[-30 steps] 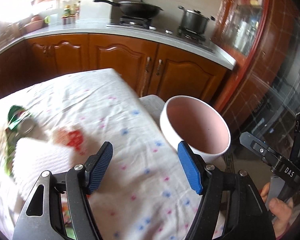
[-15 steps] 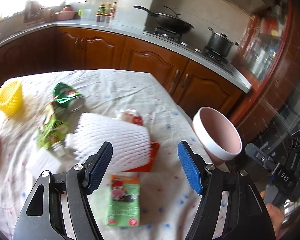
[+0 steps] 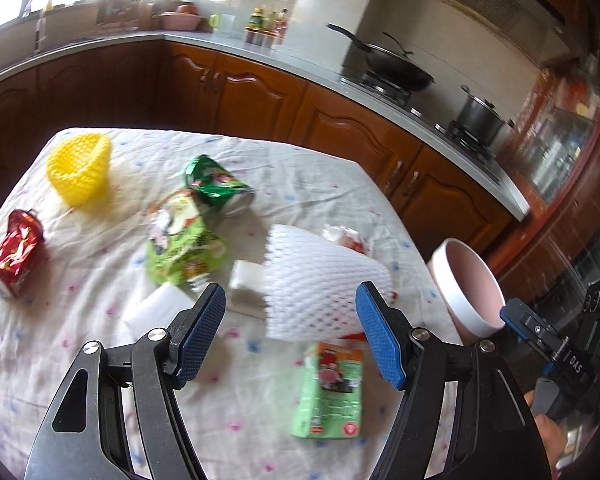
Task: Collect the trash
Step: 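Move both open tools back over the table trash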
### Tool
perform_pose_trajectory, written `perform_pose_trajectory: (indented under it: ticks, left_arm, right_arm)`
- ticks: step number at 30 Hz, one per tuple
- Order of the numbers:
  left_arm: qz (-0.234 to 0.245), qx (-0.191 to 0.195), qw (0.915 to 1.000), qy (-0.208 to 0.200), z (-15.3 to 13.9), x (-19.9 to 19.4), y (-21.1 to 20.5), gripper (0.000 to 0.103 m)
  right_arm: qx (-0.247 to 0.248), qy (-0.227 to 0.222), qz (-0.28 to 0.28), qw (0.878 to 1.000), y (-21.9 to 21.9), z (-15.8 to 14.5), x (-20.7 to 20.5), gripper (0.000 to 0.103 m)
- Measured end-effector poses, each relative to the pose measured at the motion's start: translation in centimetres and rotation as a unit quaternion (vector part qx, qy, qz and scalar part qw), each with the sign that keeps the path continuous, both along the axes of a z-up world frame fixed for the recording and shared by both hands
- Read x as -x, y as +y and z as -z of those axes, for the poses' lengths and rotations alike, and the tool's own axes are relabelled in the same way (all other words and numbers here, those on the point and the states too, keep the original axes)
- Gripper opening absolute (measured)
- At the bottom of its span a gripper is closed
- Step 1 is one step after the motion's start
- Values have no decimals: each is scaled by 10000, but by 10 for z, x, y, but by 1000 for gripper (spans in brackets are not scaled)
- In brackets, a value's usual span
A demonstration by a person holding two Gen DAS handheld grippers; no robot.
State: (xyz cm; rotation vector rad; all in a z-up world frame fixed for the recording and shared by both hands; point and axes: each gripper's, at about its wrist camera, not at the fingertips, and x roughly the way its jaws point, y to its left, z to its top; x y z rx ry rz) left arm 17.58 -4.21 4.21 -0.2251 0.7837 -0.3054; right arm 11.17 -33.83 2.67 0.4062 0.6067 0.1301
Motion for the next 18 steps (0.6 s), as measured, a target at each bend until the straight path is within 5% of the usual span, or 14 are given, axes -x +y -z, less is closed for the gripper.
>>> perform_pose_trajectory:
  ticks: [18]
  left_arm:
    - [-418,-244,9983,316,14,-42,42,69]
  right_arm:
    - [137,24,-381,9992,38,-3,-37,91]
